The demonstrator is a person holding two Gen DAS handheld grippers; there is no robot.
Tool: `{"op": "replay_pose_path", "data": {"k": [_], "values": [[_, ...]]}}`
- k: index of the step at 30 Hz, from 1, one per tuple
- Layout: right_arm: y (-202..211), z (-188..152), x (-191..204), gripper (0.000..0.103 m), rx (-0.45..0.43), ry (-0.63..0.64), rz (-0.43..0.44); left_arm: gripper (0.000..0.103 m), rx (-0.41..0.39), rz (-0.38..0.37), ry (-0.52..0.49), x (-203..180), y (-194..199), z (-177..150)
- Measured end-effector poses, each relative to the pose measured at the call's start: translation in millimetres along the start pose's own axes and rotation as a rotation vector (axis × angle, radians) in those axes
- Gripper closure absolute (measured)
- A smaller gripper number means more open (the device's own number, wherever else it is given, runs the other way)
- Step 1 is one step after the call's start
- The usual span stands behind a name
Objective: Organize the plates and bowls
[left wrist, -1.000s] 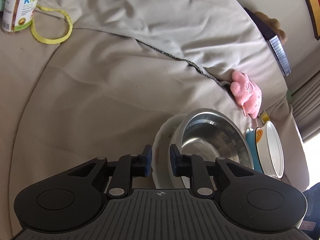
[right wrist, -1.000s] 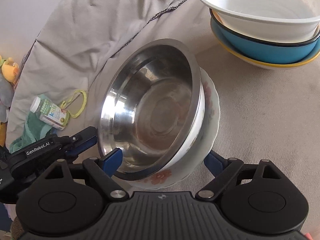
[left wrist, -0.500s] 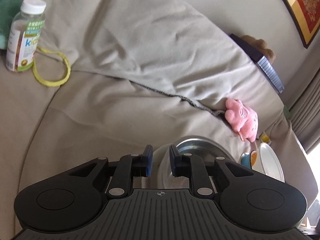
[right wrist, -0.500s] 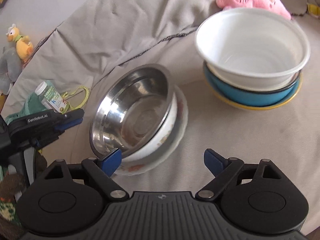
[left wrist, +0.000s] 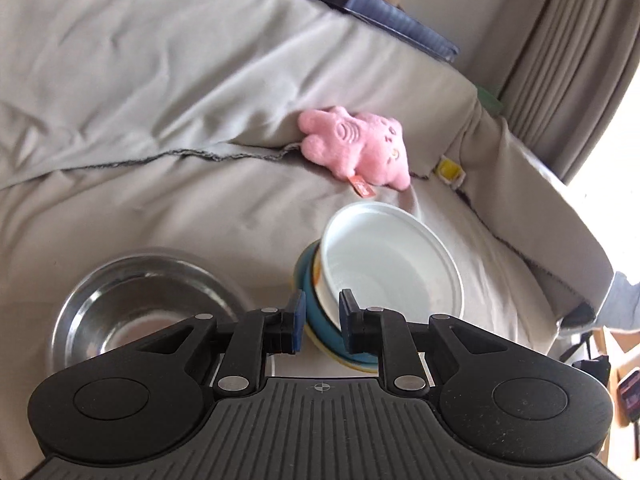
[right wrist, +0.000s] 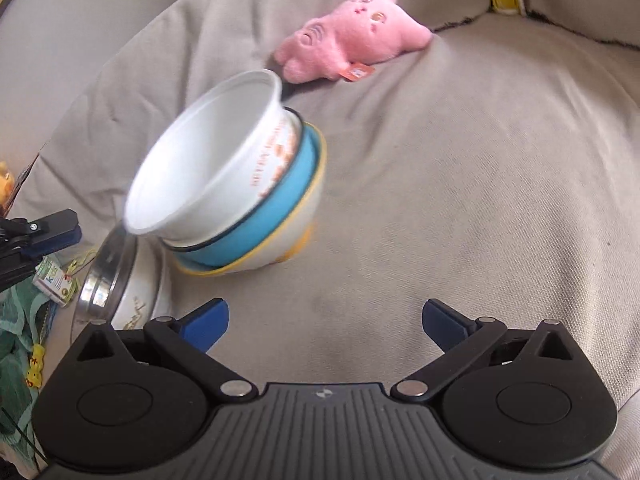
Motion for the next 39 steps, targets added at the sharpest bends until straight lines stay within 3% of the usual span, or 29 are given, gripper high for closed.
{"op": "replay_pose_path", "data": {"k": [4,12,18,19,24,29,33,37,39], "values": [[-5,-3,-15,0.0,0.008,0.005,0.012,0.083,-0.008,0.051,-0.058,-20,-12,7],[-15,-19,0,0.0,0.015,0.131,-0.093,0.083,0.007,0.142,-0.131,-38,-24,15],[-12,-10,4,0.003,0.073,0.181,-0.059,0.083,0.028,0.174,-0.175,-46,-29,22],[-6,-5,4,0.007,0.045,0.184,-0.057,0.083,0.025,0.182,-0.179,-46,-30,24],[46,45,14,0.007,-0.202,0.186,-0.072,0.083,0.008,0.168,-0.165,-46,-29,30],[44,93,33,0.007,-0.228,0.173,-0.002,0.082,-0.001,0.16,-0.199,-56,-31,28],[0,105,37,0.008,-0.164,0.111,0.026,0.082,0.031,0.173,-0.184,-53,-38,23],[-42,89,29,0.015,-0.082,0.135,-0.044,0.082,0.031,0.19,-0.197,-50,-39,23],[-56,77,25,0.018,-0.043,0.136,-0.033,0.082,0.017,0.194,-0.212,-52,-39,24]]}}
Point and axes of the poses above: each gripper's, at about its wrist camera, not at the fingertips, and y roughly against the way its jaws point, x to its left, z to its top, the point moved 9 cm from there along -y, roughly the way its jaws point, and after that the axes turned 15 degrees about z, right-handed, at the moved point
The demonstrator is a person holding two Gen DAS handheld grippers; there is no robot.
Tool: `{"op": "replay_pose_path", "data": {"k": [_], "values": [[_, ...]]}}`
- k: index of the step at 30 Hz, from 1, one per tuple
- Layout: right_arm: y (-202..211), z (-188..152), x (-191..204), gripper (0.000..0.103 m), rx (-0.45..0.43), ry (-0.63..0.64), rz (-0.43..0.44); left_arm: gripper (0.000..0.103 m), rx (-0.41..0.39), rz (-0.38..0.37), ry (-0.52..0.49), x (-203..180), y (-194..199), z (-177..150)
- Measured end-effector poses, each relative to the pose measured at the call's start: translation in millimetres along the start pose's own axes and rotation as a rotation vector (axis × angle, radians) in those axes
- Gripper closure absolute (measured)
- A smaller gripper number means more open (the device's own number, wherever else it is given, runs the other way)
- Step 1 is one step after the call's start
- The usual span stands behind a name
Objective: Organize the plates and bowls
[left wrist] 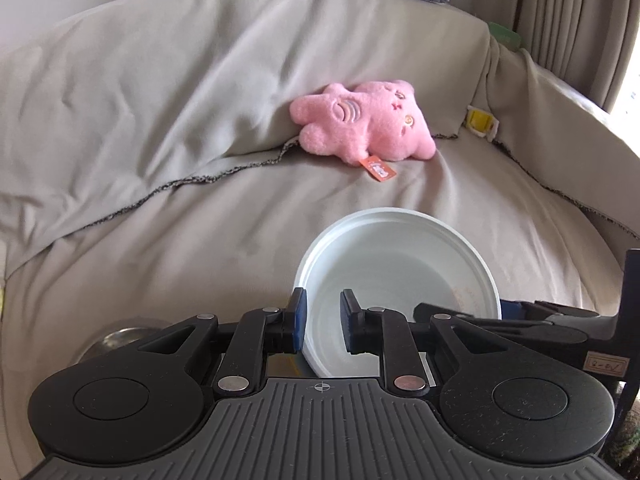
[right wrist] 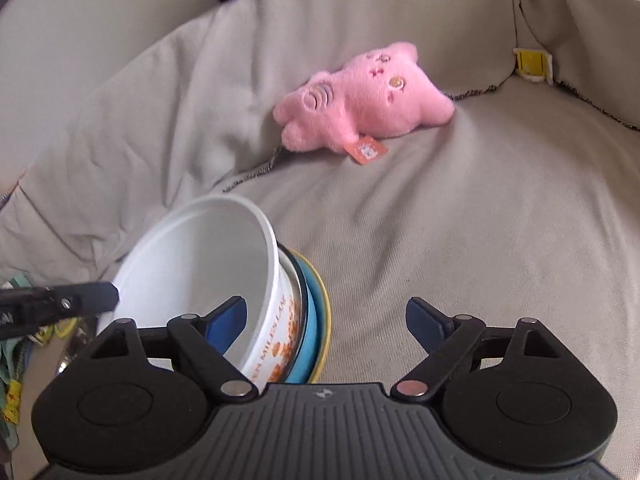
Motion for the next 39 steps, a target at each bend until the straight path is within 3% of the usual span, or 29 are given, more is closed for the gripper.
{"op": "replay_pose_path", "data": {"k": [3,5,8,12,21,27,31,36,39], "values": [[-5,-6,-1,0.023,0.021,-0.029,0.067,0.081,-0.03,0.006,-0.032,-8,2,6],[-4,-8,-5,0.033,0.019,-0.029,0.072,0.081,-0.015,-0.025,-0.036,-16,2,7],[-3,-10,-15,0.034,0.007,-0.055,0.082,0.081,-0.007,-0.04,-0.062,-26,3,6],[-2,-11,-25,0.036,0.006,-0.078,0.109,0.081,-0.027,0.023,-0.119,-33,9,6],[1,-13,-31,0.036,-0.001,-0.087,0.131,0.078,-0.177,0.175,-0.324,-62,38,-1],[0,-13,-30,0.036,-0.005,-0.085,0.142,0.078,-0.18,0.253,-0.33,-52,33,-2],[2,-14,-30,0.035,-0.006,-0.072,0.14,0.078,-0.128,0.27,-0.302,-42,19,-3],[3,-14,-25,0.035,-0.001,-0.069,0.174,0.078,0.06,0.173,-0.208,-32,-19,-12],[4,-15,-21,0.036,0.002,-0.061,0.202,0.078,0.104,0.175,-0.16,-21,-37,-11]]}}
Point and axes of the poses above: each gripper's, at about its wrist camera, not at the fingertips, and y roughly against the way its jaws point, x to its left, z to its top, the point moved 9 cm from there along -y, roughly the way its jaws point, and after that the axes turned 15 degrees about z, right-handed, at the moved point
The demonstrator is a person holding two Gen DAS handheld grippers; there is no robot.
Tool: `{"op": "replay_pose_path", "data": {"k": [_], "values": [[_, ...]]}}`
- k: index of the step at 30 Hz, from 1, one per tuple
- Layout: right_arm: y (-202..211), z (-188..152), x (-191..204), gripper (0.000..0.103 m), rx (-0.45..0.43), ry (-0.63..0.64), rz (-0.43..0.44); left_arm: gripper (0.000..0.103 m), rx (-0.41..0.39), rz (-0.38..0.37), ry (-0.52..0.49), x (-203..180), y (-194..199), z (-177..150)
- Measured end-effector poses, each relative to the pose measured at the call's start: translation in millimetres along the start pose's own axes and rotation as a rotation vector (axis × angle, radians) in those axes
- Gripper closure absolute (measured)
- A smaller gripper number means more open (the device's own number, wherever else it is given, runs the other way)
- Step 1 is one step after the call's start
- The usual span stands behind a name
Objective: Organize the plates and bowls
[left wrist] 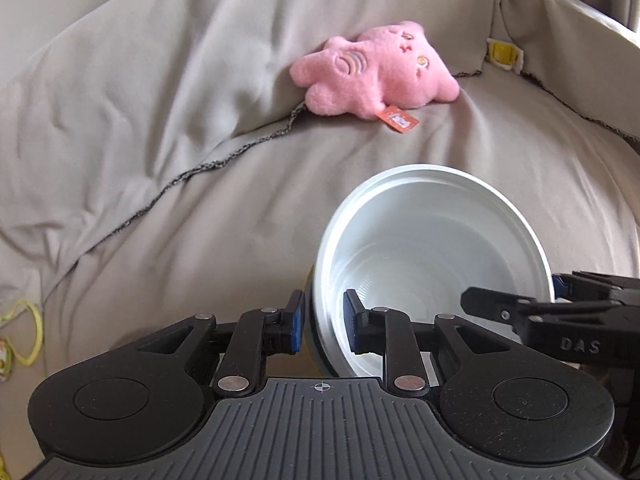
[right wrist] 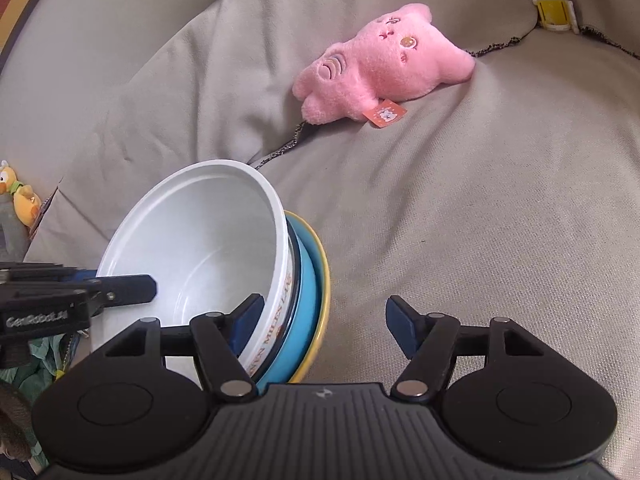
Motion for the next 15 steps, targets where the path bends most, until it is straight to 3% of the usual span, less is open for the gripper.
{"op": "replay_pose_path", "data": {"k": [4,7,12,15], "values": [[-2,-2,2,0.036,0.014,-0.016,0.02,0.058,0.103,-0.027,0.052,11,-26,-2],[-5,-4,2,0.036,0.029,-0.034,0.038,0.052,0.174,-0.064,0.053,9,-42,-6],[-8,-7,5,0.037,0.046,-0.038,0.037,0.056,0.184,-0.111,0.049,3,-48,2],[-9,-9,5,0.047,0.068,-0.049,0.049,0.057,0.229,-0.191,0.045,-9,-48,1]]}}
Point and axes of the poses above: each gripper's, at about its wrist camera, not at the fingertips, and y roughly against the way its jaws point, x to its left, z to its top, the point moved 9 cm from there along -y, roughly the way its jaws point, and after that the axes turned 15 degrees about z, right-handed, at the moved point
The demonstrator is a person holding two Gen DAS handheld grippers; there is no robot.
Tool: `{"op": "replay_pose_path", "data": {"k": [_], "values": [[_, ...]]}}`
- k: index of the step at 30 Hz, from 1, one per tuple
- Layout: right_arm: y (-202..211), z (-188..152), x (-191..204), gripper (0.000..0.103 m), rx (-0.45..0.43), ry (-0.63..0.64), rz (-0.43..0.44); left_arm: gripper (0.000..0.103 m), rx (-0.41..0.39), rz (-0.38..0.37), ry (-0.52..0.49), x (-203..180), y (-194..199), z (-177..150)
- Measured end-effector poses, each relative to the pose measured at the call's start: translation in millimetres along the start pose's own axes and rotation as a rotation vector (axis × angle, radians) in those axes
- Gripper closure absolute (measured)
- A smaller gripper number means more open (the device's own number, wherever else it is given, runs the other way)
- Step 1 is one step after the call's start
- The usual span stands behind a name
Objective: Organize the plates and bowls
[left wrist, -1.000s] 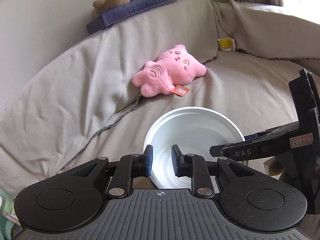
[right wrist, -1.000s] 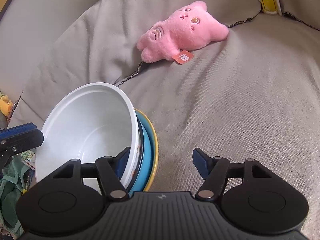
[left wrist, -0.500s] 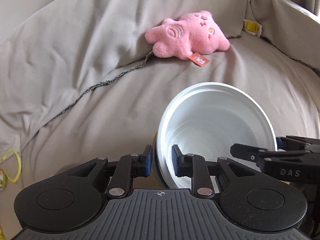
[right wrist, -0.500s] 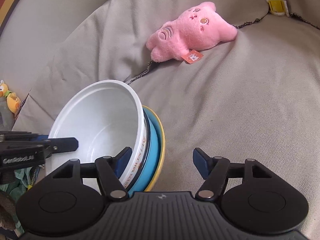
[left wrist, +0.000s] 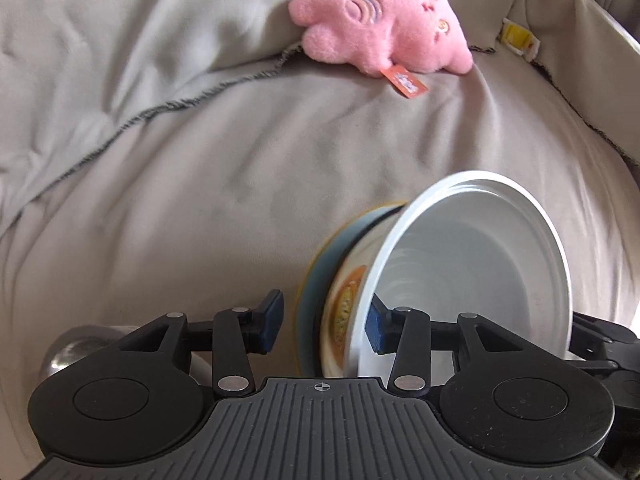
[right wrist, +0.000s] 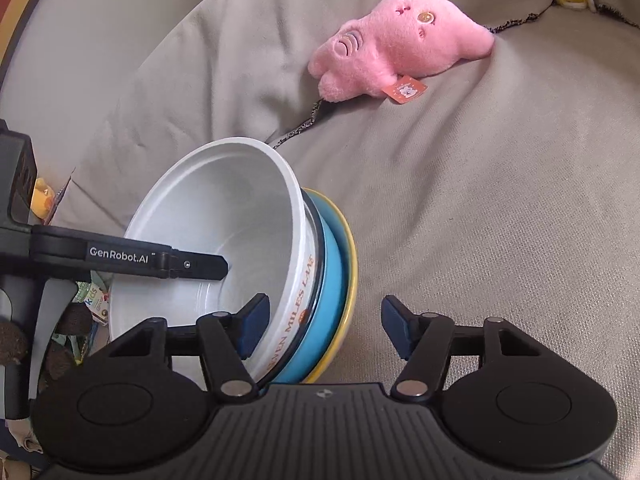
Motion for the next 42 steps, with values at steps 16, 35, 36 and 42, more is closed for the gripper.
{"op": "replay_pose_path", "data": {"k": [16,35,36,42], "values": [[4,-11,-39,0.065,0.009,-0.211,0.065,0.043,-0.002,0.215,-0.24,-65,19,-17],[5,-12,-40,0.068,0.008,-0.248,0.091,0.035,0.075,0.27,-0.221,-66,10,-14],[5,-12,-40,0.068,0.01,-0.245,0.092,0.035,0.074,0.266,-0.22,-65,9,-14],[4,-13,-37,0.068,0.013,-0.239,0.1,0.032,0.102,0.243,-0.179,-60,5,-18]]}}
Point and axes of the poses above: each gripper's, at about its wrist camera, not at the fingertips, and y roughly against the way its jaws point, x to its left, z to its top, the point moved 9 cm from there along -y, roughly the way its jaws point, and after that the axes turned 15 degrees about z, right-handed, at the moved point
